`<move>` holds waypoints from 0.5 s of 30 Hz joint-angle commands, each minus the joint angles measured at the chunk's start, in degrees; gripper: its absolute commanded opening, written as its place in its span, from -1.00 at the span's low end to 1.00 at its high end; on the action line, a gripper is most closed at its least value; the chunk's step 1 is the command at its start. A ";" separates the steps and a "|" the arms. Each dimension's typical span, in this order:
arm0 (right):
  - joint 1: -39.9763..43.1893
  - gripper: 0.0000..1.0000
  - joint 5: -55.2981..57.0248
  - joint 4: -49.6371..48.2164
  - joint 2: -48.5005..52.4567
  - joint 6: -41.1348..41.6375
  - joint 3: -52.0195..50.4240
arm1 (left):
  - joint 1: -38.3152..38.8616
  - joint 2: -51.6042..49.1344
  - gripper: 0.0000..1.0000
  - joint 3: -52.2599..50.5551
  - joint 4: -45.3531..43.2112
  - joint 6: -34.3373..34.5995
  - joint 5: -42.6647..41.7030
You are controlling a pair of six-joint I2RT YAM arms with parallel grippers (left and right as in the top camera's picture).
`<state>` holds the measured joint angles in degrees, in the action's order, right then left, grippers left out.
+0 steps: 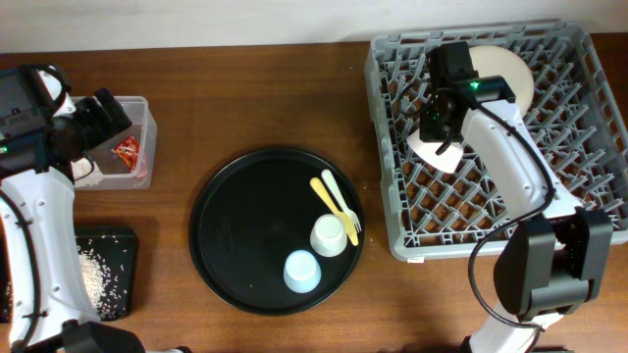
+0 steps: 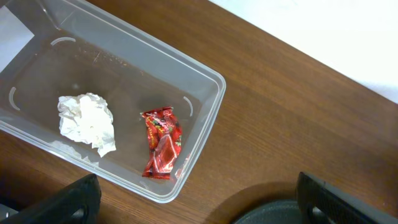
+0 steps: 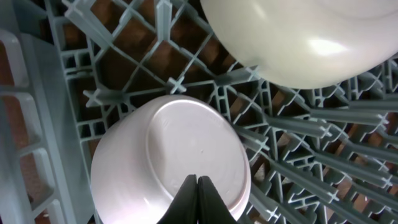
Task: Sort waste into correct bins and load items into the dishwasher rack
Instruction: 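Carry the pink bowl to the rack and set it down, then move the right gripper to the white cup and grasp it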
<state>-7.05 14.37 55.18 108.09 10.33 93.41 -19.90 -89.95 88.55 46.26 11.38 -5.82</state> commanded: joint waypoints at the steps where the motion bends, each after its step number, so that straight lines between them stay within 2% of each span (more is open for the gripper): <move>1: 0.07 -0.92 1.92 0.42 1.05 1.16 -0.31 | -0.24 -0.13 0.99 0.22 -0.09 0.09 -0.39; 6: 0.04 -0.92 -3.85 6.45 2.27 1.86 -0.31 | -0.24 -0.13 0.99 0.22 -0.09 0.09 -0.39; 8: 0.04 -0.92 -10.60 8.79 2.27 -2.51 -0.31 | -0.24 -0.13 0.99 0.22 -0.09 0.09 -0.39; 15: 0.04 -0.92 -10.82 9.94 -0.68 -4.13 1.49 | -0.24 -0.13 0.99 0.22 -0.09 0.09 -0.39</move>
<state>-5.98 10.11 64.31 109.78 7.25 93.86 -19.90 -89.95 88.55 46.26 11.38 -5.82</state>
